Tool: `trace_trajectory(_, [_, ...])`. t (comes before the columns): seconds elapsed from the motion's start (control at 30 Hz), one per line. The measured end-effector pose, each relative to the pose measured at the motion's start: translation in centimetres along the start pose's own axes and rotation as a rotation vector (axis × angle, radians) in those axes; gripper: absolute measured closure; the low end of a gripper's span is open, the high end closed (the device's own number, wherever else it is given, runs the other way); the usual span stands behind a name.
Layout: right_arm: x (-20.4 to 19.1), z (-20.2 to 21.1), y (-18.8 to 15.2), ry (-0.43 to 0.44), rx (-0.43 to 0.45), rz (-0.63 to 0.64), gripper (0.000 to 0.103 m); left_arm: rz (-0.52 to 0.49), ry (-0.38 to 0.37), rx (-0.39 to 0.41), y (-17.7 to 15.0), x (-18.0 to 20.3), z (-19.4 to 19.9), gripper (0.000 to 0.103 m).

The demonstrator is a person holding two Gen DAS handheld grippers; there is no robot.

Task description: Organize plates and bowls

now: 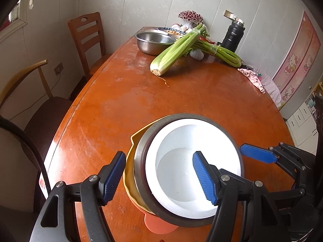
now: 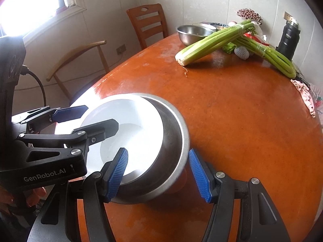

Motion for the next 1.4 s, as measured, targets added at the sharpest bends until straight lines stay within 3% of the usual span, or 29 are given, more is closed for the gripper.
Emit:
trace_trajectory(0.4, [0.0,2.7,-0.5,0.014,0.062,0.002,0.037,0.010,0.043,0.065,-0.5,0.7,3.4,0.033])
trace_trajectory(0.73, [1.5,7.0,-5.3,0.009,0.123,-0.003,0.036,-0.006,0.113,0.126,-4.2,4.0,7.6,0.027])
trace_trajectory(1.0, [2.5,8.8,-10.5,0.024,0.135,-0.004,0.034,0.009,0.100,0.088,-8.8,6.4,7.3,0.026])
trace_trajectory(1.4, [3.4,10.3,-15.0,0.014,0.168,-0.033,0.033,-0.025,0.085,0.057,-13.2,9.6,6.7,0.026])
Point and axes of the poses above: each gripper's, at about its wrist camera, not at the fingertips, and z roughly against the way its jaws point, x to its right, y to its top, the point moved 2 cm from there along -z, roughly the way its jaws point, and after that the axes turned 7 degrees about -z, right-handed, at the moved point
